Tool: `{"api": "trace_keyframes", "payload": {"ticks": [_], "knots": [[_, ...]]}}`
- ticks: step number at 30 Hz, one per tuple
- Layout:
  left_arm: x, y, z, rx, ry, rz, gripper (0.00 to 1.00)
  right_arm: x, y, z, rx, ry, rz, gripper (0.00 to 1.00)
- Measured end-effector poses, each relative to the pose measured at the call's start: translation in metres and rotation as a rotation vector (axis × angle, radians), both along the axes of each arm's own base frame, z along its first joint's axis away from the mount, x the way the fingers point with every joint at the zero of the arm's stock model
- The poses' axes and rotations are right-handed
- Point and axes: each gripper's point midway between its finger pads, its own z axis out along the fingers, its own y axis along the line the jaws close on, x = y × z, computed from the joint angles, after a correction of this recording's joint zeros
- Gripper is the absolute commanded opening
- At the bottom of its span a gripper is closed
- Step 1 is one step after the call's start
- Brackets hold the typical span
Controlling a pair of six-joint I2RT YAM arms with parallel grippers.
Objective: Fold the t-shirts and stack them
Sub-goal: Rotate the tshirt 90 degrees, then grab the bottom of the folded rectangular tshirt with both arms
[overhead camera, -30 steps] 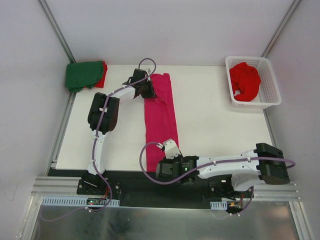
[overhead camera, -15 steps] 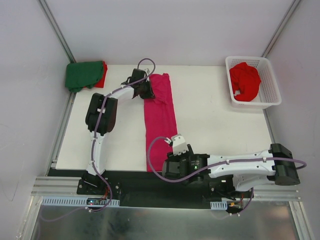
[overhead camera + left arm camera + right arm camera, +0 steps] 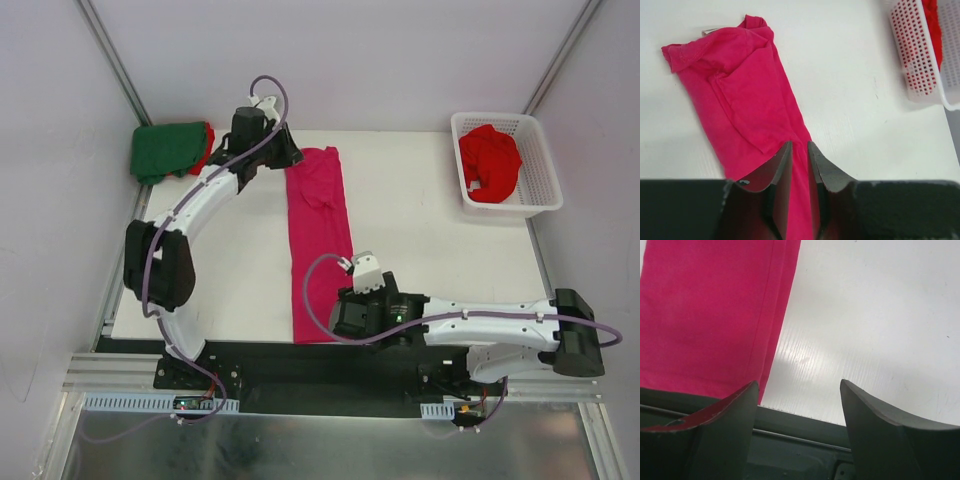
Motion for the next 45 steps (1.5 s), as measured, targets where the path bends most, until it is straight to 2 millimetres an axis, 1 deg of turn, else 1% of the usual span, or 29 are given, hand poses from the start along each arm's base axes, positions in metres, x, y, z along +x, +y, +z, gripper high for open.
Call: {"api": "trace_keyframes", "payload": {"ticks": [1, 2, 3, 5, 7, 8, 9, 10, 11, 14, 15, 16, 17, 18, 19, 21, 23, 25, 28, 31, 36, 45], "knots": [[-0.008, 0.003, 0.011, -0.007, -0.019, 0.0, 0.19, 0.004, -0.001, 0.002, 0.01, -0.002, -0.009, 0.7], [-0.016, 0.006, 0.018, -0.012, -0.032, 0.001, 0.2, 0.007, -0.002, 0.004, 0.029, -0.002, -0.018, 0.7], [-0.024, 0.008, 0.022, -0.017, -0.039, 0.002, 0.2, 0.01, -0.003, 0.005, 0.052, 0.003, -0.026, 0.71], [-0.048, 0.016, 0.018, -0.02, -0.02, 0.007, 0.32, 0.017, -0.011, 0.004, 0.11, 0.014, -0.053, 0.71], [-0.077, 0.025, 0.001, -0.026, 0.023, 0.018, 0.41, 0.023, -0.023, -0.002, 0.155, 0.038, -0.082, 0.72], [-0.091, 0.028, -0.012, -0.028, 0.057, 0.024, 0.46, 0.025, -0.026, -0.006, 0.169, 0.051, -0.089, 0.72], [-0.104, 0.031, -0.024, -0.027, 0.086, 0.028, 0.49, 0.026, -0.029, -0.01, 0.178, 0.07, -0.093, 0.72], [-0.123, 0.035, -0.043, -0.018, 0.127, 0.037, 0.51, 0.027, -0.03, -0.015, 0.182, 0.089, -0.093, 0.72], [-0.142, 0.039, -0.059, -0.005, 0.169, 0.042, 0.56, 0.027, -0.027, -0.019, 0.19, 0.11, -0.084, 0.73], [-0.192, 0.044, -0.091, 0.005, 0.251, 0.037, 0.61, 0.025, -0.016, -0.027, 0.22, 0.163, -0.049, 0.73], [-0.208, 0.047, -0.096, 0.004, 0.263, 0.04, 0.63, 0.024, -0.011, -0.03, 0.237, 0.18, -0.038, 0.73], [-0.218, 0.048, -0.096, -0.007, 0.262, 0.041, 0.63, 0.024, -0.007, -0.032, 0.253, 0.196, -0.029, 0.73], [-0.231, 0.05, -0.096, -0.027, 0.25, 0.044, 0.64, 0.023, -0.003, -0.034, 0.272, 0.213, -0.021, 0.73], [-0.241, 0.053, -0.093, -0.043, 0.234, 0.048, 0.66, 0.022, 0.001, -0.037, 0.295, 0.231, -0.014, 0.73], [-0.248, 0.055, -0.09, -0.063, 0.216, 0.051, 0.66, 0.021, 0.003, -0.04, 0.311, 0.245, -0.01, 0.73], [-0.259, 0.058, -0.088, -0.093, 0.189, 0.067, 0.71, 0.019, 0.006, -0.046, 0.337, 0.273, -0.006, 0.73], [-0.268, 0.06, -0.091, -0.109, 0.18, 0.071, 0.73, 0.016, 0.006, -0.055, 0.356, 0.304, -0.009, 0.73], [-0.279, 0.058, -0.101, -0.113, 0.199, 0.068, 0.75, 0.012, 0.004, -0.065, 0.378, 0.335, -0.016, 0.73], [-0.295, 0.05, -0.118, -0.095, 0.252, 0.042, 0.76, 0.003, -0.001, -0.082, 0.412, 0.384, -0.035, 0.73], [-0.309, 0.041, -0.128, -0.078, 0.293, 0.017, 0.76, -0.006, -0.008, -0.096, 0.438, 0.423, -0.059, 0.73], [-0.326, 0.034, -0.144, -0.055, 0.339, 0.006, 0.76, -0.013, -0.008, -0.101, 0.521, 0.444, -0.083, 0.73], [-0.348, 0.031, -0.169, -0.019, 0.389, 0.027, 0.76, -0.015, 0.008, -0.096, 0.698, 0.457, -0.1, 0.73]]}}
